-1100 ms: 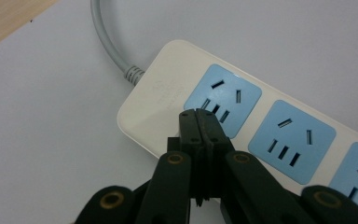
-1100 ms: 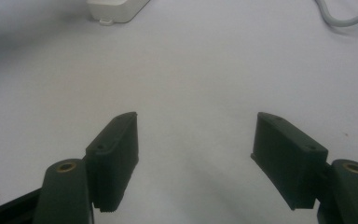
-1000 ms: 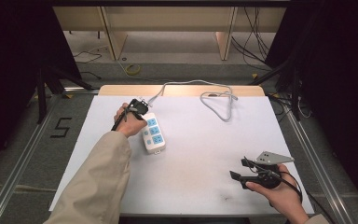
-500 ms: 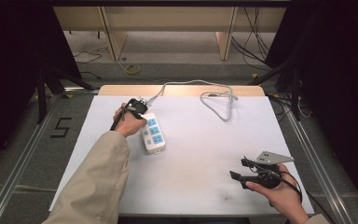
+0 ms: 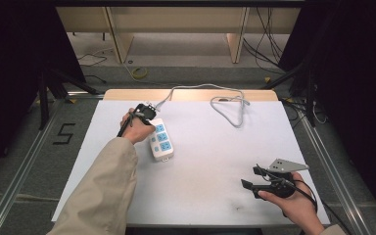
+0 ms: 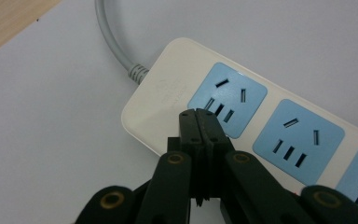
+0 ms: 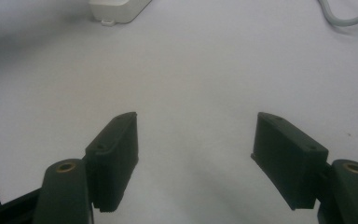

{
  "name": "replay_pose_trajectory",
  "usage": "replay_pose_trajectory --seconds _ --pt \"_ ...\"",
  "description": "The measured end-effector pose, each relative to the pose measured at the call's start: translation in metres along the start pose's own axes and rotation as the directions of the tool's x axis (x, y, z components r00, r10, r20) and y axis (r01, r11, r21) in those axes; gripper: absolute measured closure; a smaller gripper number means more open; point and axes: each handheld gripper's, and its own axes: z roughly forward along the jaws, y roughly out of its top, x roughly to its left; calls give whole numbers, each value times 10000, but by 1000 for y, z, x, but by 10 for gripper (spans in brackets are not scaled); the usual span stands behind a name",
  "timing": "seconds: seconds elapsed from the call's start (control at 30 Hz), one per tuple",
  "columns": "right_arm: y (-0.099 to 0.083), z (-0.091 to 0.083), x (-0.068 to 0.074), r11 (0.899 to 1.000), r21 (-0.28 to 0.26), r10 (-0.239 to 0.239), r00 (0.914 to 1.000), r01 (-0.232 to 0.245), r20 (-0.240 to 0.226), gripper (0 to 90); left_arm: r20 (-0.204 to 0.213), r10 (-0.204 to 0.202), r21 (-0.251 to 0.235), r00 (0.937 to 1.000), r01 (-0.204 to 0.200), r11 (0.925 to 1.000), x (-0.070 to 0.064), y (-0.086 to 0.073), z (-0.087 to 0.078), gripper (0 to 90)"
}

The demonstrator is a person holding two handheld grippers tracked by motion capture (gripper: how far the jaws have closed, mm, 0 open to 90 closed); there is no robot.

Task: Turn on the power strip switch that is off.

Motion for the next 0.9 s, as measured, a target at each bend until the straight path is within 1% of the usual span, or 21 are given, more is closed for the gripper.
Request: replay_pose_trajectory --seconds 0.07,0.2,0.27,0.43,0.57,0.7,0.73,0.9 --pt "0 0 0 10000 11 1 10000 -1 -10 313 -22 21 28 10000 -21 10000 0 0 0 900" --pt "0 0 0 10000 -22 -35 10000 35 -20 314 -38 -90 65 10000 91 9999 0 0 0 900" --pt "0 0 0 10000 3 -15 10000 15 -15 313 -26 -221 35 9998 221 9997 0 0 1 900" --pt "0 0 1 10000 -31 -34 10000 34 -28 313 -45 -172 78 9998 172 9998 0 0 1 900" --pt "0 0 0 10000 -16 -36 10000 36 -20 313 -28 -305 28 9995 306 9995 0 0 1 900" --pt "0 0 1 10000 -1 -28 10000 28 -40 313 -122 -142 100 9998 143 9998 -2 0 1 900" --pt "0 1 0 10000 -11 -48 10000 48 -35 313 -113 -189 70 9998 190 9998 -2 0 2 900" --pt "0 1 1 10000 -4 -50 10000 50 -53 313 -111 -163 62 9998 164 9998 -2 0 2 900"
